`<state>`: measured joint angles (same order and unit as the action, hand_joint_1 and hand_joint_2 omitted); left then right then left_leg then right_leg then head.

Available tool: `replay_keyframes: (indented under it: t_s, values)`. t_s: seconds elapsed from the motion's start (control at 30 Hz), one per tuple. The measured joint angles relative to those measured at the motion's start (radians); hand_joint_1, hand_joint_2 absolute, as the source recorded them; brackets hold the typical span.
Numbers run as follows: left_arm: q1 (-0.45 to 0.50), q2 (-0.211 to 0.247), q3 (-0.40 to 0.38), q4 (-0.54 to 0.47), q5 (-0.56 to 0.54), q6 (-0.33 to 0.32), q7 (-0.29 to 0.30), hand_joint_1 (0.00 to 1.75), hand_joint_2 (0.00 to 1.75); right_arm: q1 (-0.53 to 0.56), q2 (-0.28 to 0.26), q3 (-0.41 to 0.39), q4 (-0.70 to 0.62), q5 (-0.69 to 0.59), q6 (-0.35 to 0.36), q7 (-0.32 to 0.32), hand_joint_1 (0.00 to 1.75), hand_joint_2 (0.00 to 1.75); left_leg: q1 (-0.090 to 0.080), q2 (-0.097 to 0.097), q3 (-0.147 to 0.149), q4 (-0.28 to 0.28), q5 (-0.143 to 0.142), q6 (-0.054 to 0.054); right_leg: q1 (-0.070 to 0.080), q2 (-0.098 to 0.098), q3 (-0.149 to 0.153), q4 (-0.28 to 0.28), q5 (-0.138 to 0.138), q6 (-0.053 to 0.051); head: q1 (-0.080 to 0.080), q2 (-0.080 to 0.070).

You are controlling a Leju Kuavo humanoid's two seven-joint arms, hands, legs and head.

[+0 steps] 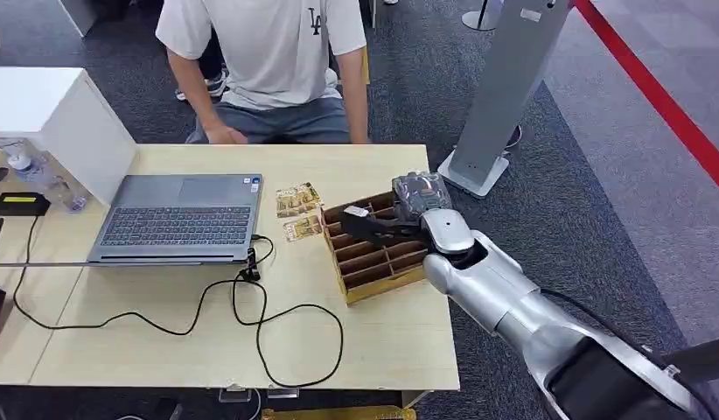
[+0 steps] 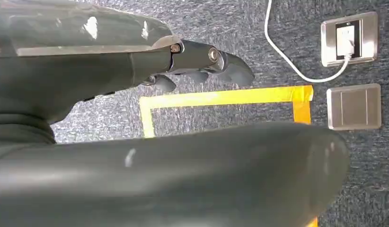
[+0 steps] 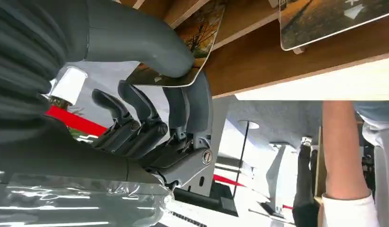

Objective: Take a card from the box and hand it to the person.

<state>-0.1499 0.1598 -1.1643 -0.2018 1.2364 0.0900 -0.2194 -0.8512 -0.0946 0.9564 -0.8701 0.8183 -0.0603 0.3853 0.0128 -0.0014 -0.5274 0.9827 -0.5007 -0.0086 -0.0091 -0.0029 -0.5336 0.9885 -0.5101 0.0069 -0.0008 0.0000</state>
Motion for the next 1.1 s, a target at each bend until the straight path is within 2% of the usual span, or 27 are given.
replay_keyframes:
  t_s: [0.17, 0.43, 0.57, 0.77, 0.93, 1.1]
  values:
    - [0.002, 0.0, 0.0, 0.0, -0.011, -0.016, -0.025, 0.0, 1.75, 0.001, -0.001, 0.0, -0.005, -0.002, 0.001, -0.001, 1.61, 1.75, 0.0, 0.0, 0.0, 0.0, 0.0, 0.0, 0.0, 0.0, 0.0, 0.0, 0.0, 0.0, 0.0, 0.0]
    - [0.006, 0.003, 0.0, 0.0, 0.0, 0.0, -0.022, 0.0, 1.75, 0.002, -0.008, 0.0, -0.042, -0.004, -0.01, 0.0, 1.61, 1.75, 0.0, 0.0, 0.0, 0.0, 0.0, 0.0, 0.0, 0.0, 0.0, 0.0, 0.0, 0.0, 0.0, 0.0]
    - [0.013, 0.005, 0.0, 0.0, 0.01, -0.001, -0.021, 0.0, 1.75, 0.002, -0.024, -0.008, -0.139, 0.009, -0.044, 0.022, 1.61, 1.75, 0.0, 0.0, 0.0, 0.0, 0.0, 0.0, 0.0, 0.001, 0.0, 0.0, 0.0, 0.0, 0.0, 0.0]
    - [0.022, 0.005, 0.0, 0.0, 0.015, -0.002, -0.024, 0.0, 1.75, 0.005, -0.056, -0.042, -0.343, 0.047, -0.11, 0.021, 1.61, 1.75, 0.0, 0.0, 0.0, 0.0, 0.0, 0.0, 0.0, 0.0, -0.001, 0.0, 0.0, 0.0, 0.001, 0.0]
    - [0.018, 0.005, 0.0, 0.0, 0.014, -0.002, -0.026, 0.0, 1.75, 0.018, -0.065, -0.056, -0.461, 0.1, -0.175, -0.031, 1.61, 1.75, 0.0, 0.0, 0.0, 0.0, 0.0, 0.0, 0.0, 0.001, 0.0, 0.0, 0.0, 0.0, 0.0, 0.0]
    - [0.006, 0.005, 0.0, 0.0, 0.01, -0.003, -0.026, 0.0, 1.75, 0.042, -0.061, -0.058, -0.488, 0.071, -0.232, -0.122, 1.61, 1.75, 0.0, 0.0, 0.0, 0.0, 0.0, 0.0, 0.0, 0.0, 0.0, 0.0, 0.0, 0.0, 0.0, 0.0]
